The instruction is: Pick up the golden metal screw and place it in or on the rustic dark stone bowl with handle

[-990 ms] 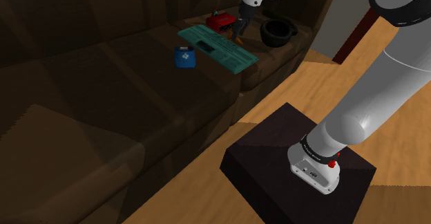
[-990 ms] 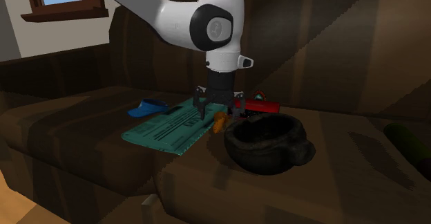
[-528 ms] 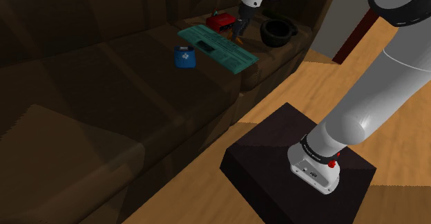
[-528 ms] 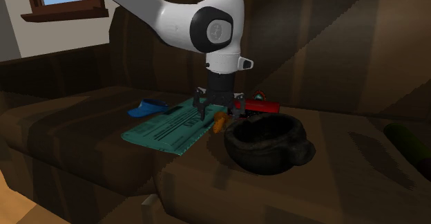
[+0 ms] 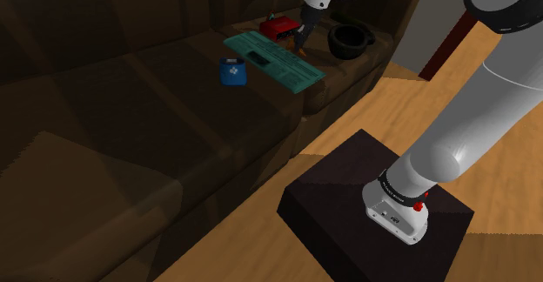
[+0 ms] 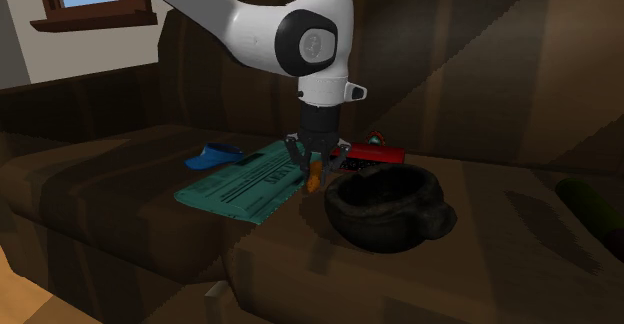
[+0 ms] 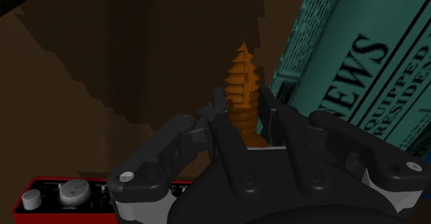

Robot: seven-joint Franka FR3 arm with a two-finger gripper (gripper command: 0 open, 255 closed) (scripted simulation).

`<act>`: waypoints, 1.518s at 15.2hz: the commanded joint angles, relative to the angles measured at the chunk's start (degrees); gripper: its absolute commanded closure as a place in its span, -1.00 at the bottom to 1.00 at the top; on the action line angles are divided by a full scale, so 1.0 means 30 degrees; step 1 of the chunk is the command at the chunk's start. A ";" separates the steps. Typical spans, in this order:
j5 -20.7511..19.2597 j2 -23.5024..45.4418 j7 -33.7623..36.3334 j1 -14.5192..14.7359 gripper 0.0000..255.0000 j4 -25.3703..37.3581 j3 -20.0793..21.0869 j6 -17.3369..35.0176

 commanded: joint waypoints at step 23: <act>-0.0457 -0.0753 0.0809 -0.0042 1.00 0.4482 -0.0065 -0.5171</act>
